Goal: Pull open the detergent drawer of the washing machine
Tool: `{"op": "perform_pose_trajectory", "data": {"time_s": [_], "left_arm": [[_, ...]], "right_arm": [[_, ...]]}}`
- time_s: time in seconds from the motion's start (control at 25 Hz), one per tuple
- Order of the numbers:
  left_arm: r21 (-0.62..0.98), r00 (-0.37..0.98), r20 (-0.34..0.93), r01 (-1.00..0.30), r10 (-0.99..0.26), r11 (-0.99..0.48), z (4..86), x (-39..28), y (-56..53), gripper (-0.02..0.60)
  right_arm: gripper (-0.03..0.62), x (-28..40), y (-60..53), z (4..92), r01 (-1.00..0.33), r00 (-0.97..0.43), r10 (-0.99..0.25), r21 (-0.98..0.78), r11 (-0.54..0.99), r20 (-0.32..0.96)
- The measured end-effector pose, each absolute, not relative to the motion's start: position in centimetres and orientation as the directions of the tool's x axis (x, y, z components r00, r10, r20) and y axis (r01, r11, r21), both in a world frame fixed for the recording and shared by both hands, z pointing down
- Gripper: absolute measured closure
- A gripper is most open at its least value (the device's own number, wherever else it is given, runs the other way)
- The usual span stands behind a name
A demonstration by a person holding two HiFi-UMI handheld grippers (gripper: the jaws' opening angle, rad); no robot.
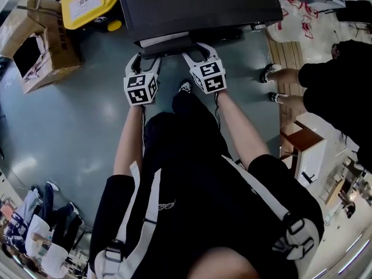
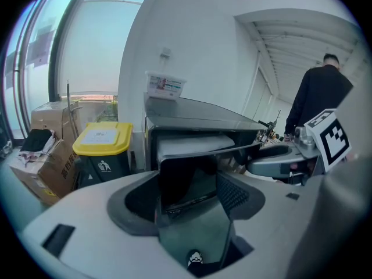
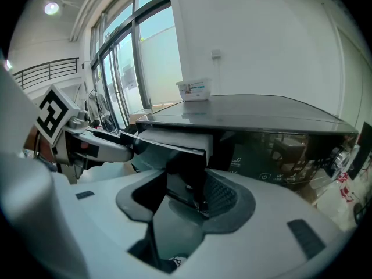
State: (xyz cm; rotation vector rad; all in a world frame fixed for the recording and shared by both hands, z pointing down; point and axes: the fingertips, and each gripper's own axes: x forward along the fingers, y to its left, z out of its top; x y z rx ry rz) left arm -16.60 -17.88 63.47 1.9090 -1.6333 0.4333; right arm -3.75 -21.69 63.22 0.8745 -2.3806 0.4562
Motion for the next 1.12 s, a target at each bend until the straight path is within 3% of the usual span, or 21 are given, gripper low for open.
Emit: {"op": "perform_pose_trajectory", "data": {"time_s": [1.12], "left_arm": [[0.219,0.201,0.598,-0.972,-0.776,-0.083,63.5,-15.6,-15.6,0.284]], "right_arm": [[0.393,-2.7,-19.3,63.4,-0.688,-0.614,-0.488,-0.118,0.716,0.621]]}}
